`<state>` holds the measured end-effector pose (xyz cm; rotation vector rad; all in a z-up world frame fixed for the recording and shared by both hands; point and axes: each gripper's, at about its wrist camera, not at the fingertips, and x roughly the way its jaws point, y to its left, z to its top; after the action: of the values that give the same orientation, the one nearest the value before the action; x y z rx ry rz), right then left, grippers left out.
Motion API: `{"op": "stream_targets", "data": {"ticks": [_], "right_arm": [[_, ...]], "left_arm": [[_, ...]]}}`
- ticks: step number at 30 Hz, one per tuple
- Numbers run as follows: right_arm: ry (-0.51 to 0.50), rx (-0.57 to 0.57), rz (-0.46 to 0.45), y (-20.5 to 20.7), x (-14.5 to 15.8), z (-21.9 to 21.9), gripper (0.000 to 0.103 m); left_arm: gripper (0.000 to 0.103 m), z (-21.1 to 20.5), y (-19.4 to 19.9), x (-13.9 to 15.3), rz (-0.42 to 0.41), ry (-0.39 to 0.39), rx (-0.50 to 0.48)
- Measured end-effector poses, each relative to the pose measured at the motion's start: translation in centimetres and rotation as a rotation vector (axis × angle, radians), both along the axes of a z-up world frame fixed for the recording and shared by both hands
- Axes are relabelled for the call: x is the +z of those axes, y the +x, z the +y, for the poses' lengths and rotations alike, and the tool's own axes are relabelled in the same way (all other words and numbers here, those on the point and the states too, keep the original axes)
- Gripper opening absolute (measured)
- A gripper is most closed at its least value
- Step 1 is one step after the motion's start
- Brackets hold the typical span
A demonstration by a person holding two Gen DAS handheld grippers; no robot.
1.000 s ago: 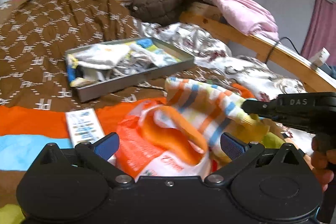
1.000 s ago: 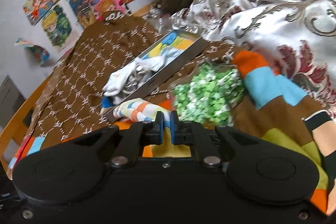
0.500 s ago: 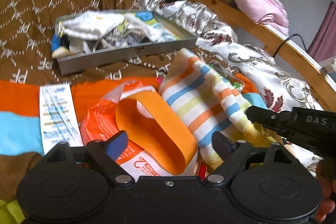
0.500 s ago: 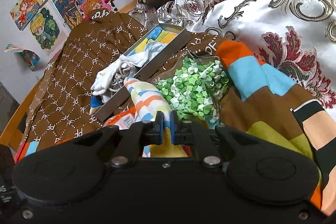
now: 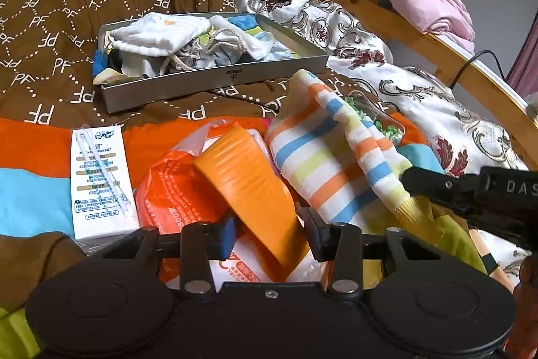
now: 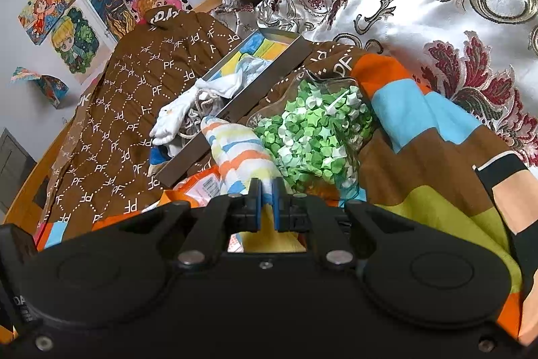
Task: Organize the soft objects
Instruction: 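Grasp the orange silicone strap with the left tool while the right tool grasps the striped sock, then carry the orange strap over the tray with the left tool while the right tool carries the striped sock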
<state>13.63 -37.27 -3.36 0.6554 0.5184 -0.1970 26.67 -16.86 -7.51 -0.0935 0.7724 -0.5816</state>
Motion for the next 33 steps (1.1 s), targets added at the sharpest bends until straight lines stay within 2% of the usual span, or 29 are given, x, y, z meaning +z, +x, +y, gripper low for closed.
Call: {"op": "stream_targets", "data": {"ticks": [6, 13, 19, 27, 33], "right_arm": [[0.004, 0.013, 0.000, 0.2, -0.1, -0.1, 0.002], [-0.001, 0.033, 0.014, 0.5, -0.2, -0.1, 0.002], [-0.036, 0.070, 0.010, 0.6, 0.2, 0.7, 0.002], [-0.087, 0.094, -0.041, 0.4, 1.4, 1.5, 0.002], [-0.190, 0.110, -0.058, 0.4, 2.4, 2.6, 0.002]], "left_arm": [[0.047, 1.0, -1.1, -0.4, 0.019, -0.001, -0.017], [0.036, 2.3, -1.9, -0.4, 0.031, -0.003, -0.010], [0.024, 1.7, -2.9, 1.6, -0.061, 0.121, -0.075], [0.023, 1.5, -4.1, 5.0, -0.193, 0.255, -0.142], [0.023, 1.6, -6.1, 6.9, -0.370, 0.398, -0.199]]}}
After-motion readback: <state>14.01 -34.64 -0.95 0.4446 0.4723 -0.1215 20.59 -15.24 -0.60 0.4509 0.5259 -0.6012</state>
